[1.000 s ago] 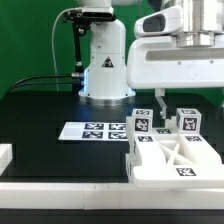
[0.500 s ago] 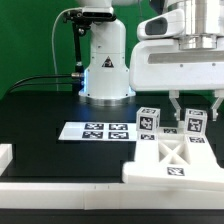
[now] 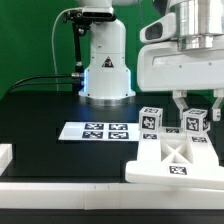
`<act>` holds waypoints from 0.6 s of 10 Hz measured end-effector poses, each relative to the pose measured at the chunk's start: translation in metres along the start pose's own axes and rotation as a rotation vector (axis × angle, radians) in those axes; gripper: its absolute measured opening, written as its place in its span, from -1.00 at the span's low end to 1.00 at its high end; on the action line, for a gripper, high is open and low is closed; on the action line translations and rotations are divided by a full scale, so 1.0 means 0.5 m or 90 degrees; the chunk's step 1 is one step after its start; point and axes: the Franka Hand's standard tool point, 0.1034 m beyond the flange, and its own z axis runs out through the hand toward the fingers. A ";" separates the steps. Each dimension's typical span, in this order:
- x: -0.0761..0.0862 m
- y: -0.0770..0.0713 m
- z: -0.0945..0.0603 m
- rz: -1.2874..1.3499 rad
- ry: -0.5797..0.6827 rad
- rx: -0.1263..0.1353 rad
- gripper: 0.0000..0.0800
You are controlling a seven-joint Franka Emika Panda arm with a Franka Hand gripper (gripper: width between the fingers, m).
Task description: Assemble chair
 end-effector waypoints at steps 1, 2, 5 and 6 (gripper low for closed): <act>0.001 -0.001 -0.001 0.036 0.000 0.005 -0.29; 0.001 -0.001 -0.001 0.057 -0.001 0.005 -0.29; 0.001 0.000 0.000 0.015 -0.001 0.003 -0.14; -0.001 0.002 0.003 -0.053 -0.012 -0.009 0.33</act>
Offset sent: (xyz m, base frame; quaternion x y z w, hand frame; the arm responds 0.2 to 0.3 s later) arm 0.0000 0.0000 0.0000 0.0000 0.0000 0.0000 1.0000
